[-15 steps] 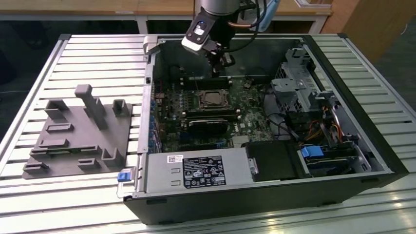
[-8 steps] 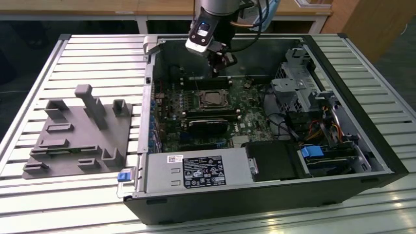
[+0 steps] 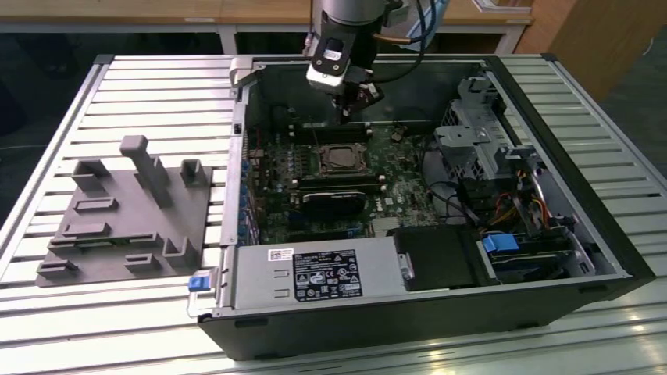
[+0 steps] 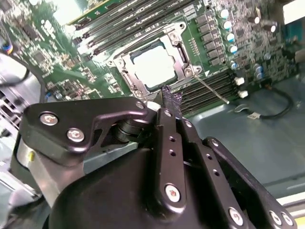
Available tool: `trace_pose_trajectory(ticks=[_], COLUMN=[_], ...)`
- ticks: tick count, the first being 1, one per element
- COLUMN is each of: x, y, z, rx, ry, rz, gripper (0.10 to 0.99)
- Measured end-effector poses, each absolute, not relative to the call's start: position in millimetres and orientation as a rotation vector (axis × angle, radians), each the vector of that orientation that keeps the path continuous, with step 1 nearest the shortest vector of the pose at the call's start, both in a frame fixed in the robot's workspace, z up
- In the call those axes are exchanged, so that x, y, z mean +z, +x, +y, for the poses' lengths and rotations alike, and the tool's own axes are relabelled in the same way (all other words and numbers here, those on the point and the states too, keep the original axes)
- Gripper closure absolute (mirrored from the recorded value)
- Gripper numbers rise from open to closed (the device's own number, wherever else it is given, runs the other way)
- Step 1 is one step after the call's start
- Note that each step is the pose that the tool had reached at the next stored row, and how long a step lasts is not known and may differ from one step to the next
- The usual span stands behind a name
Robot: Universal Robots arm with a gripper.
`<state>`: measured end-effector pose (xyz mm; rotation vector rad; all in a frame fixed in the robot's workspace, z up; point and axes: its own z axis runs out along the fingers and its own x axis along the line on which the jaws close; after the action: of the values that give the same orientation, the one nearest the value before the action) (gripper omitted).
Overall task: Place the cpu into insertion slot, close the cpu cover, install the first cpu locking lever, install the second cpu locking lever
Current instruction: 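Install the first cpu locking lever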
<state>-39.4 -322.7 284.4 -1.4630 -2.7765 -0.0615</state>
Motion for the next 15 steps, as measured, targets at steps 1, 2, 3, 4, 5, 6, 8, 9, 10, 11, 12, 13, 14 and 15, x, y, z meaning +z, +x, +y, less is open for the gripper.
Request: trace_pose_trajectory(ticks=[1, 2, 3, 4, 5, 6, 8, 9, 10, 11, 12, 13, 14, 15], x=[284.3, 284.2, 284.2, 284.1, 284.0, 283.9, 283.8, 283.8, 283.7, 283.6, 283.6, 283.5, 283.4, 283.4], y=[-39.4, -39.4, -39.4, -39.4, -39.4, -39.4, -39.4, -39.4, -39.4, -39.4, -39.4, -39.4, -39.4, -39.4], z=[-322.7, -322.7, -322.7, -322.7, -322.7, -322.7, -322.7, -322.7, -322.7, -322.7, -322.7, -322.7, -322.7, -322.7], rx=[-0.061, -0.062, -0.061, -0.061, -0.061, -0.061, -0.061, -0.061, -0.061, -0.061, -0.061, -0.061, -0.061, -0.06], ry=[-1.438, -1.413, -1.387, -1.362, -1.336, -1.31, -1.259, -1.234, -1.208, -1.182, -1.156, -1.13, -1.103, -1.074], rz=[-2.789, -2.802, -2.814, -2.826, -2.838, -2.849, -2.872, -2.882, -2.893, -2.903, -2.913, -2.923, -2.933, -2.943], gripper=[0.98, 0.98, 0.98, 0.98, 0.98, 0.98, 0.98, 0.98, 0.98, 0.98, 0.98, 0.98, 0.98, 0.98])
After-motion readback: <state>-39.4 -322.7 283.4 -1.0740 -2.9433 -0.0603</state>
